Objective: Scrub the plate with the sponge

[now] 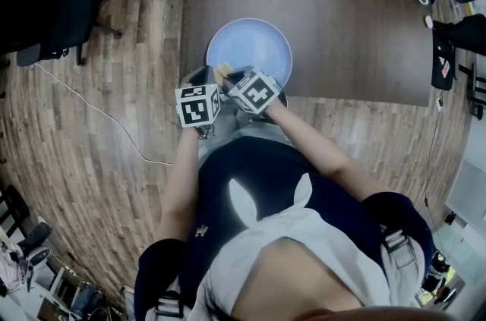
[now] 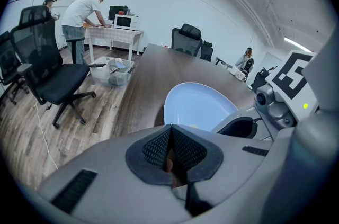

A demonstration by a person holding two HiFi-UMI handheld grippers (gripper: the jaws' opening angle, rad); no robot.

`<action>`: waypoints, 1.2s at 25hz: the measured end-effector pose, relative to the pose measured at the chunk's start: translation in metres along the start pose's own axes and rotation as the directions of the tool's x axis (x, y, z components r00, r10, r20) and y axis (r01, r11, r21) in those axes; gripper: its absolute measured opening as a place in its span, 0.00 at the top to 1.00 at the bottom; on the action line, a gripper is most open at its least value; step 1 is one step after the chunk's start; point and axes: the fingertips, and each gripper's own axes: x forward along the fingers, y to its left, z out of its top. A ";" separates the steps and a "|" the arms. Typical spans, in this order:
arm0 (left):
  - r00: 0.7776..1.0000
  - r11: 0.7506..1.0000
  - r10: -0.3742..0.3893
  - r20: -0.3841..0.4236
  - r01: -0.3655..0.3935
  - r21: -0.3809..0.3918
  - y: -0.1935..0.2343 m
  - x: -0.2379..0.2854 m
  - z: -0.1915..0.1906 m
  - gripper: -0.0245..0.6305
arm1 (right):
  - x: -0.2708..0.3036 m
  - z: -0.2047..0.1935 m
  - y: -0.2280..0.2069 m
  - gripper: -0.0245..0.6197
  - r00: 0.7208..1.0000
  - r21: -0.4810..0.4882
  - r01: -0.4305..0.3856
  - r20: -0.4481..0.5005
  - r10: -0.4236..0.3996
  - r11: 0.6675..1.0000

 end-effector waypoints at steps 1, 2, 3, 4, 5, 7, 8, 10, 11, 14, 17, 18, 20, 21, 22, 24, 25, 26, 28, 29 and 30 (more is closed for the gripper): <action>1.000 1.000 0.000 0.000 0.000 0.001 0.000 0.000 0.000 0.95 | 0.000 0.000 0.000 0.93 1.000 -0.010 0.002 0.001 -0.002 1.000; 1.000 1.000 0.001 0.000 -0.001 0.002 0.000 0.000 0.000 0.95 | -0.001 0.001 0.001 0.93 1.000 -0.019 0.003 0.004 -0.003 1.000; 1.000 1.000 0.001 0.000 -0.001 0.003 0.001 0.000 0.000 0.95 | -0.001 0.001 0.003 0.93 1.000 -0.028 0.003 0.007 -0.003 1.000; 1.000 1.000 0.001 0.000 -0.001 0.004 0.001 0.000 0.000 0.95 | -0.002 0.001 0.004 0.93 1.000 -0.036 0.005 0.009 -0.004 0.999; 1.000 1.000 0.002 0.000 -0.002 0.005 0.001 0.000 0.000 0.95 | -0.002 0.000 0.005 0.93 1.000 -0.046 0.008 0.011 -0.008 0.999; 1.000 1.000 0.002 0.000 -0.002 0.006 0.000 0.001 0.001 0.95 | -0.003 0.000 0.004 0.93 1.000 -0.062 0.016 0.013 -0.015 0.998; 1.000 1.000 0.002 0.000 -0.002 0.008 0.000 0.001 0.001 0.95 | -0.003 0.000 0.004 0.93 1.000 -0.066 0.018 0.014 -0.018 0.998; 1.000 1.000 0.003 -0.002 -0.003 0.010 0.001 0.000 0.000 0.95 | -0.003 -0.001 0.004 0.93 1.000 -0.068 0.021 0.016 -0.020 0.997; 1.000 1.000 0.003 -0.001 -0.003 0.010 0.001 0.000 0.000 0.95 | -0.003 -0.001 0.004 0.93 1.000 -0.069 0.021 0.016 -0.020 0.997; 1.000 1.000 0.006 -0.001 -0.006 0.010 0.000 0.000 -0.002 0.95 | -0.004 -0.004 0.003 0.93 1.000 -0.067 0.024 0.019 -0.023 0.997; 1.000 1.000 0.006 -0.001 -0.006 0.008 -0.001 -0.001 -0.001 0.95 | -0.007 -0.004 0.000 0.93 0.999 -0.065 0.031 0.021 -0.029 0.997; 1.000 1.000 0.007 -0.001 -0.007 0.007 -0.001 -0.001 0.000 0.95 | -0.008 -0.004 -0.002 0.93 0.999 -0.064 0.032 0.022 -0.031 0.997; 1.000 1.000 0.008 0.000 -0.008 0.008 -0.001 -0.001 0.000 0.95 | -0.009 -0.004 -0.004 0.93 0.999 -0.063 0.037 0.023 -0.036 0.997; 1.000 1.000 0.009 0.000 -0.009 0.009 -0.001 -0.001 -0.001 0.95 | -0.009 -0.004 -0.005 0.93 0.999 -0.062 0.040 0.023 -0.039 0.997; 1.000 1.000 0.009 0.000 -0.009 0.009 0.000 -0.001 -0.001 0.95 | -0.009 -0.005 -0.006 0.93 0.999 -0.061 0.043 0.024 -0.041 0.997; 1.000 1.000 0.008 0.001 -0.008 0.008 0.001 -0.002 -0.002 0.95 | -0.009 -0.005 -0.007 0.93 0.999 -0.058 0.048 0.025 -0.047 0.997; 1.000 1.000 0.008 0.001 -0.008 0.007 0.002 -0.002 -0.002 0.95 | -0.010 -0.005 -0.008 0.93 0.998 -0.057 0.051 0.025 -0.050 0.997; 1.000 1.000 0.009 0.001 -0.009 0.007 0.002 -0.002 -0.002 0.95 | -0.011 -0.005 -0.009 0.93 0.998 -0.055 0.054 0.026 -0.053 0.997; 1.000 1.000 0.011 0.002 -0.011 0.008 0.002 -0.001 -0.002 0.95 | -0.012 -0.005 -0.013 0.93 0.998 -0.052 0.060 0.027 -0.059 0.997; 1.000 1.000 0.011 0.002 -0.011 0.009 0.001 -0.001 -0.002 0.95 | -0.012 -0.005 -0.015 0.93 0.998 -0.049 0.063 0.029 -0.062 0.997; 1.000 1.000 0.012 0.002 -0.012 0.011 0.001 0.000 -0.002 0.95 | -0.012 -0.006 -0.017 0.93 0.997 -0.047 0.067 0.030 -0.065 0.997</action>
